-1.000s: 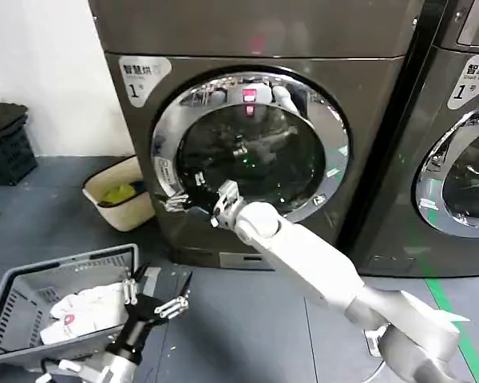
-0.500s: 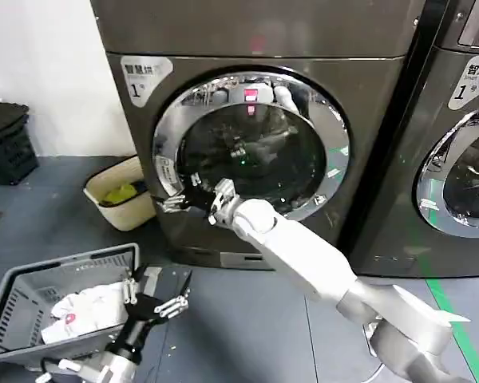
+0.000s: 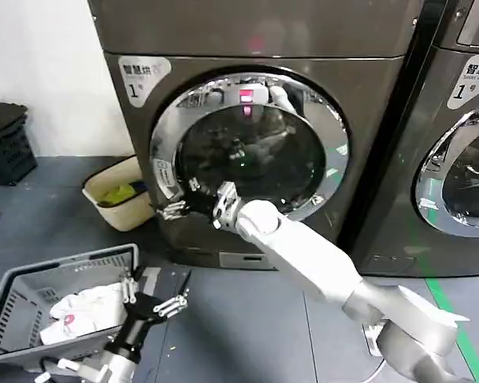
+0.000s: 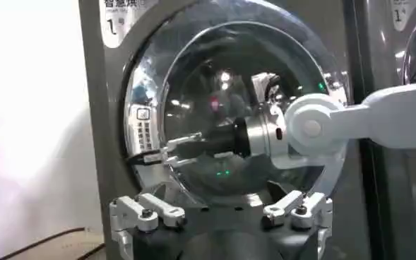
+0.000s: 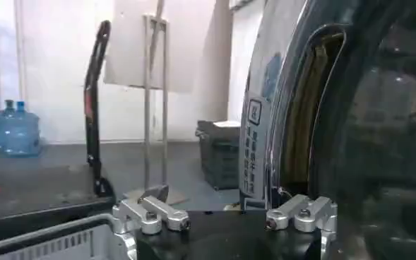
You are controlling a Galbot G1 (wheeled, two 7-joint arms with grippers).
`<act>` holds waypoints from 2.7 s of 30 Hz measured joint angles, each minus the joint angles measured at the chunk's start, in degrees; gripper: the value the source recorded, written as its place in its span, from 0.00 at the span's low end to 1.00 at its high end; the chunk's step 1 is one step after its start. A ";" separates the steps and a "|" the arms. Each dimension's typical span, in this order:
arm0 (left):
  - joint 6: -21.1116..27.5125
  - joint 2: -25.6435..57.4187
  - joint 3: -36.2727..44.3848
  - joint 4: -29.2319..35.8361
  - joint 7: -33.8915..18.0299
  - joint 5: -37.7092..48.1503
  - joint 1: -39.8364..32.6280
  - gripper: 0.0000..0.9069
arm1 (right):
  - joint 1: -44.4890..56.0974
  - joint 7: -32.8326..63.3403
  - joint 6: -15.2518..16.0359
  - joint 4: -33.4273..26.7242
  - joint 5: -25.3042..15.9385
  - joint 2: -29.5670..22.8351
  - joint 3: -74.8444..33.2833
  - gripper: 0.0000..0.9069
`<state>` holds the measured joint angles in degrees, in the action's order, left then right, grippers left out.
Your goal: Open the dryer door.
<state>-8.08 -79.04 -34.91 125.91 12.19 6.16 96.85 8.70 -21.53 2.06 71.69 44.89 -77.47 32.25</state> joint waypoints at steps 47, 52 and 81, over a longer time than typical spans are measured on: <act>4.18 7.47 -21.69 -2.66 -0.12 9.92 2.91 1.00 | 5.21 -0.45 2.73 26.08 4.12 12.11 1.19 1.00; 4.84 7.94 -23.34 -3.48 0.15 11.25 1.33 1.00 | 5.85 -0.46 2.95 27.77 4.42 13.21 0.98 1.00; 5.98 14.47 -13.98 -12.59 4.47 13.59 -14.03 1.00 | 13.52 -14.58 1.51 38.27 1.51 25.87 -8.02 1.00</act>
<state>-2.11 -64.57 -48.89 113.32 16.66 19.75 82.82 22.22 -36.11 3.57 109.96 46.40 -51.60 24.23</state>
